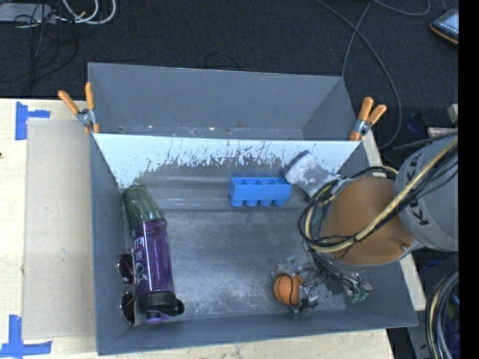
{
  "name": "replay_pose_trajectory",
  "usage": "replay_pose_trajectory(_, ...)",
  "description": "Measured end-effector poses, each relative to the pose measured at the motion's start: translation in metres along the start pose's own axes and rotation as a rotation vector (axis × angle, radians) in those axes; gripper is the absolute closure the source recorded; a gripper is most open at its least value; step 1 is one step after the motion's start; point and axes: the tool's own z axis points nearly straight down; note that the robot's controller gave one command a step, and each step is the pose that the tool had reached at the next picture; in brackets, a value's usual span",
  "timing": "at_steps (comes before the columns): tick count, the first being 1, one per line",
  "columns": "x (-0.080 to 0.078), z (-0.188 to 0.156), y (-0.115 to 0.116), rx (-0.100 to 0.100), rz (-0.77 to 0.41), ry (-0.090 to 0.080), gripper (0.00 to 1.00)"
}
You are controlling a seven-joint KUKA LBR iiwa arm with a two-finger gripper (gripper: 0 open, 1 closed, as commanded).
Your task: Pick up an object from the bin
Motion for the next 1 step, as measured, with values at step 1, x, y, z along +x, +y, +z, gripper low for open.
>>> replay_pose_trajectory(1, -0.0005, -0.0005, -0.0001, 0.000, 0.001, -0.001, 1.00)
